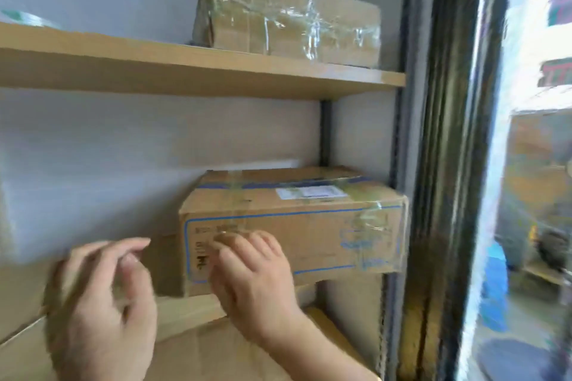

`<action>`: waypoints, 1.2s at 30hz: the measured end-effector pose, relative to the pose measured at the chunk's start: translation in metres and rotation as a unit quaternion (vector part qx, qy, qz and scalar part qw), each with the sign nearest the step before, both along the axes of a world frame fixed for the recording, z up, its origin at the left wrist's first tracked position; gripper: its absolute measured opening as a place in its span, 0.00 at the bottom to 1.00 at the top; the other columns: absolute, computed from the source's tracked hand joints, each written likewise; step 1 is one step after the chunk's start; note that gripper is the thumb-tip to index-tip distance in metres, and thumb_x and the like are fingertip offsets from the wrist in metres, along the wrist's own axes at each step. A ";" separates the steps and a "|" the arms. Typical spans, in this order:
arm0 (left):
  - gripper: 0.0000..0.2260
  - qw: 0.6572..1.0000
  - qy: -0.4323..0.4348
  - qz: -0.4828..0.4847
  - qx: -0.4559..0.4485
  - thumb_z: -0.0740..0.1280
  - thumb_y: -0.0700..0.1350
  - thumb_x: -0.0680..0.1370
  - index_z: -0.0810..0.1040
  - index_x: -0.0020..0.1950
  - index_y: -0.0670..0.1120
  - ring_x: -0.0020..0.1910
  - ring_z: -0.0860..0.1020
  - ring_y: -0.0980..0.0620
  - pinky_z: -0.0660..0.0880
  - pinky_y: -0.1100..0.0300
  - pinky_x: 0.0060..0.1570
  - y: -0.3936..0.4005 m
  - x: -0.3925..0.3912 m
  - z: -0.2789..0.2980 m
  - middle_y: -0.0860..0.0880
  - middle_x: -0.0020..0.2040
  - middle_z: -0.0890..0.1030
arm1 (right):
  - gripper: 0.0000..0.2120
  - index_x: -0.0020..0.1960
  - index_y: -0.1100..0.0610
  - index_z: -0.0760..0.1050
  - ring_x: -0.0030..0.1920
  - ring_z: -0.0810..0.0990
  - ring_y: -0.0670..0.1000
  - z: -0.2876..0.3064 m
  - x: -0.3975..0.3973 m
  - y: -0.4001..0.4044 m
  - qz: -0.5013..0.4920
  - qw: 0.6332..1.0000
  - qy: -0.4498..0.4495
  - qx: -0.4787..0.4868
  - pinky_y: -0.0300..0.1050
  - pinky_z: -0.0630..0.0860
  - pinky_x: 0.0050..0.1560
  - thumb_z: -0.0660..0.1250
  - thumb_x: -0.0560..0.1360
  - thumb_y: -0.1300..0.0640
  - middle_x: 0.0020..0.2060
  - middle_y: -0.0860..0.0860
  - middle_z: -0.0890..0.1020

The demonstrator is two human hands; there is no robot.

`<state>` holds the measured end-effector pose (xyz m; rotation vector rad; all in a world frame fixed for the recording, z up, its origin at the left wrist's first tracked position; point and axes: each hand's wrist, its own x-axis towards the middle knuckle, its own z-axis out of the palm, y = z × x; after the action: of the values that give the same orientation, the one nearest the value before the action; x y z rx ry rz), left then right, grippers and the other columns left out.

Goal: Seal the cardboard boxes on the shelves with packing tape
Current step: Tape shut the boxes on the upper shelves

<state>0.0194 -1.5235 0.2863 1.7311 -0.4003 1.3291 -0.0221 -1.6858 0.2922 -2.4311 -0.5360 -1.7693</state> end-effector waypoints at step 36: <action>0.44 0.908 0.350 0.115 0.201 0.67 0.68 0.72 0.60 0.77 0.42 0.72 0.64 0.37 0.66 0.45 0.67 -0.088 0.045 0.121 0.38 0.75 0.64 | 0.43 0.68 0.53 0.70 0.49 0.81 0.49 0.052 -0.052 -0.256 -0.104 0.800 0.325 0.493 0.51 0.81 0.49 0.77 0.60 0.33 0.50 0.46 0.80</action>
<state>0.0643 -1.6117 0.4069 2.5214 -0.0500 0.7088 -0.0745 -1.9423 0.3440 -2.0547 0.6047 -0.7394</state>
